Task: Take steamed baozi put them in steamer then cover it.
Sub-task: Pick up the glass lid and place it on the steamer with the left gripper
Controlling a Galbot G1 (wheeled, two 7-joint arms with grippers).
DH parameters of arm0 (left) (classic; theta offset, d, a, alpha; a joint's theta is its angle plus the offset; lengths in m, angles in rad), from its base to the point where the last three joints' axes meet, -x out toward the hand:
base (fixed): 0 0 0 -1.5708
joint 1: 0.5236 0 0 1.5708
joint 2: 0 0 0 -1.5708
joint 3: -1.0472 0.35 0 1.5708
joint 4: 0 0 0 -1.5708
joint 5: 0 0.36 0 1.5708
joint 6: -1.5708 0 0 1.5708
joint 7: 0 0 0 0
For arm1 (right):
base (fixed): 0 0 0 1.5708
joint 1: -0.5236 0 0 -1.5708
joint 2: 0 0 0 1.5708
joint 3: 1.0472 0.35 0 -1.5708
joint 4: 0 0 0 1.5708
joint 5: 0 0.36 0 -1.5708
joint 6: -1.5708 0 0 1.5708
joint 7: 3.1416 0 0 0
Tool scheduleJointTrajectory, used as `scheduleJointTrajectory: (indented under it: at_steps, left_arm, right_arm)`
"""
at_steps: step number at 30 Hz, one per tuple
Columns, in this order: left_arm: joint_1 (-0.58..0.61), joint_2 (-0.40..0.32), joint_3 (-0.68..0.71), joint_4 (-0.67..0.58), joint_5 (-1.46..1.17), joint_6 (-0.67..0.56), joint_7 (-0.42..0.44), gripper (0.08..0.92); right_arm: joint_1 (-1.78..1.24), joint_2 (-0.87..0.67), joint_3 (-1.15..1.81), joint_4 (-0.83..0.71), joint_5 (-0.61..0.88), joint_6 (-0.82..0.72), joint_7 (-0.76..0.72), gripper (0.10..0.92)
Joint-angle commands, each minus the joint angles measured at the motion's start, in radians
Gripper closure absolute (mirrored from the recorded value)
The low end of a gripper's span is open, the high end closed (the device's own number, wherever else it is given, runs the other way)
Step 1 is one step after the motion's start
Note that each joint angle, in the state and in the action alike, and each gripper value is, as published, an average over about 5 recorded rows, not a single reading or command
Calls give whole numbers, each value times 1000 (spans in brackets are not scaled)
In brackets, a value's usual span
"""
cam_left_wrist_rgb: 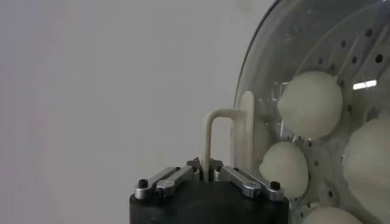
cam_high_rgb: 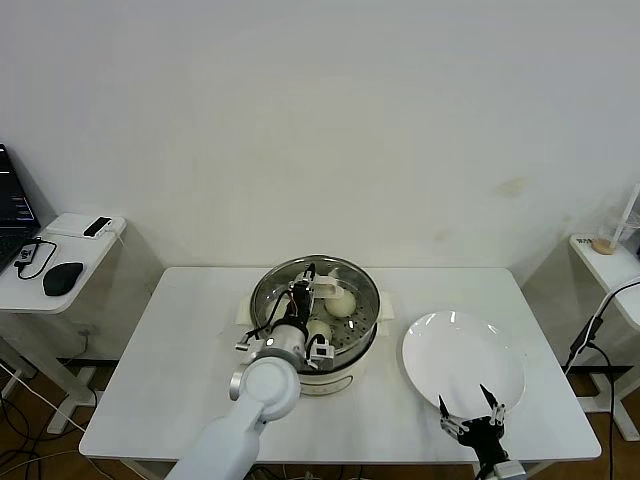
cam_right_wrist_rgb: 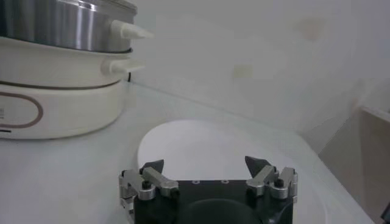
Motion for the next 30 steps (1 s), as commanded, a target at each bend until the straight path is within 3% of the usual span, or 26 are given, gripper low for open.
scheduleJointTrajectory:
  at_steps: [1,19,25,30]
  left_arm:
    - [2,-10,-12,20,15,-6,-6,850]
    - [29,-17,-26,-20,3,-12,-21,844]
    - [80,3,-30,-117,-19,-10,-24,707]
    - [187,43,-60,-210,-75,-41,-78,560]
  right_arm:
    - [-1,1,-2,-1,2,1,0,203]
    - [-3,2,-6,1,-4,1,-3,203]
    - [-5,5,-8,3,-8,1,-3,203]
    - [-8,7,-8,2,-12,2,-2,203]
